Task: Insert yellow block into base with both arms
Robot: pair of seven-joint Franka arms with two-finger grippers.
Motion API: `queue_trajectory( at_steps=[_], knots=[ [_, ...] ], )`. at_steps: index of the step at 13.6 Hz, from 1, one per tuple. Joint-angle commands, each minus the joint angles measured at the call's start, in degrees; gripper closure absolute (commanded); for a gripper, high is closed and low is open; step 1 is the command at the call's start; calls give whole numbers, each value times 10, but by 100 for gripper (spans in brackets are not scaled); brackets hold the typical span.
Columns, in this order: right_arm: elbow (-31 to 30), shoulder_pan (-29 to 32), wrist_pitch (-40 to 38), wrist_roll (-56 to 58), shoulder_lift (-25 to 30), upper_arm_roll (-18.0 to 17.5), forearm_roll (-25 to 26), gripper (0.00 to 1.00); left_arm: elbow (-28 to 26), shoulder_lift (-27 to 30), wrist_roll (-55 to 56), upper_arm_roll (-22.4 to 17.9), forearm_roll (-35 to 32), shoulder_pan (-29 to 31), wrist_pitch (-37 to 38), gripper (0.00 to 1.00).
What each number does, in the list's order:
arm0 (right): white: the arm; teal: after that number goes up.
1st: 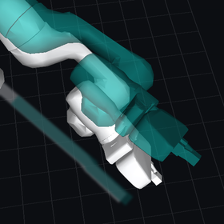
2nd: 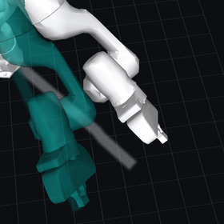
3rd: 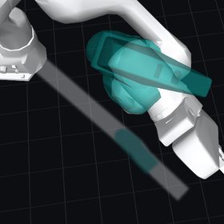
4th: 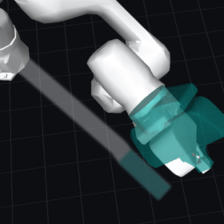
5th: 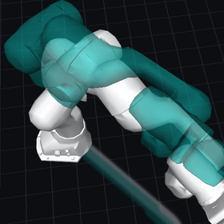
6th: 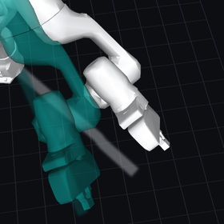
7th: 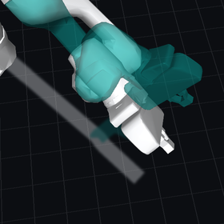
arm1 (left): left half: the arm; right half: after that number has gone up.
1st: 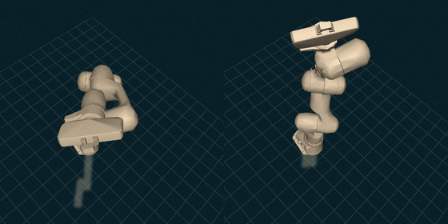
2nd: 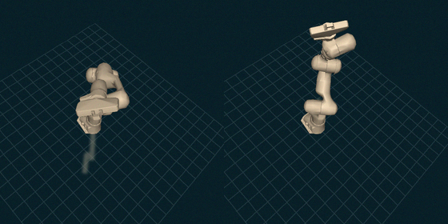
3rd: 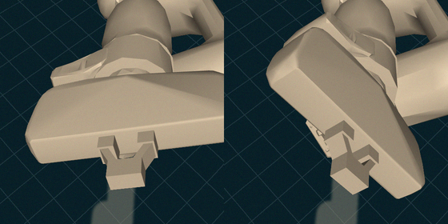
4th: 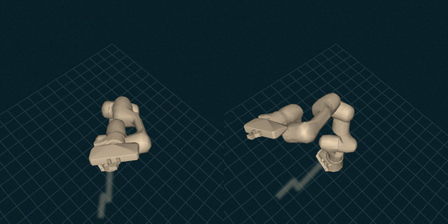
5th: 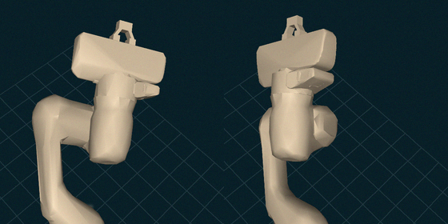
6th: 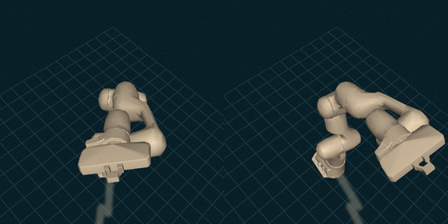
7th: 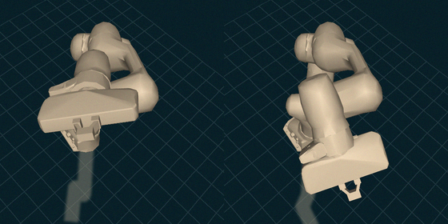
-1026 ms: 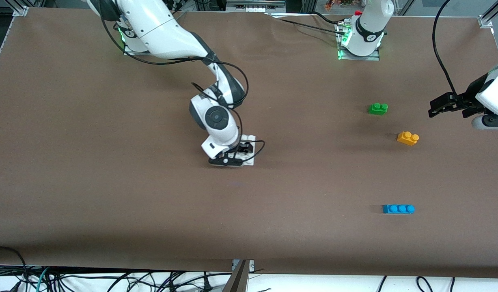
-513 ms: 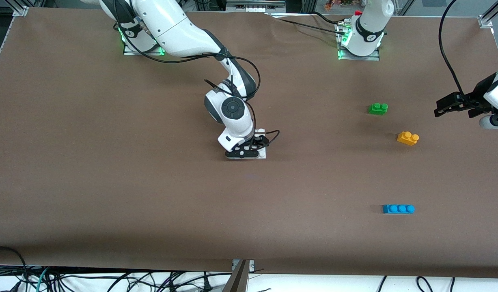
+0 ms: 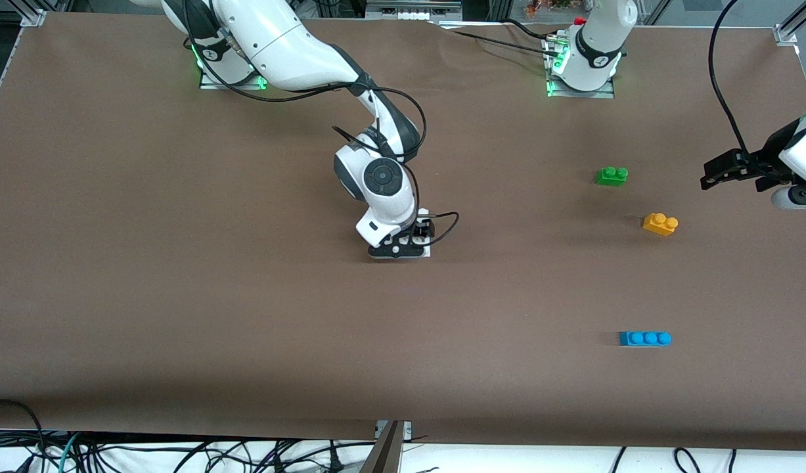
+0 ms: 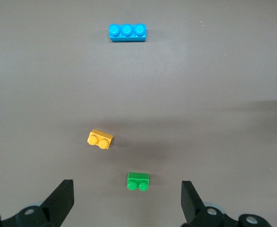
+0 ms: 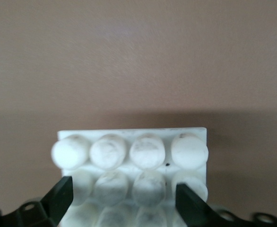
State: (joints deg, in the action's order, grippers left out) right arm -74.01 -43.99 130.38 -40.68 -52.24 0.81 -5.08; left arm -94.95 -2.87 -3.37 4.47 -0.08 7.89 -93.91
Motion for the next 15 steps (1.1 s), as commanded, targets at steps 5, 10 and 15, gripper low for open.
queue_trajectory(
  at_steps=[5, 10, 15],
  knots=[
    [99, 43, -190, 143, 51, 28, -7, 1, 6, -5, -11, 4, 14, -3, 1, 0],
    [98, 140, -276, 216, 145, 29, -4, 1, 1, -4, -12, 4, 15, -2, 1, 0],
    [98, 166, -363, 313, 195, 127, -9, 1, -5, 1, -9, 4, 15, -3, 2, 0]
  ],
)
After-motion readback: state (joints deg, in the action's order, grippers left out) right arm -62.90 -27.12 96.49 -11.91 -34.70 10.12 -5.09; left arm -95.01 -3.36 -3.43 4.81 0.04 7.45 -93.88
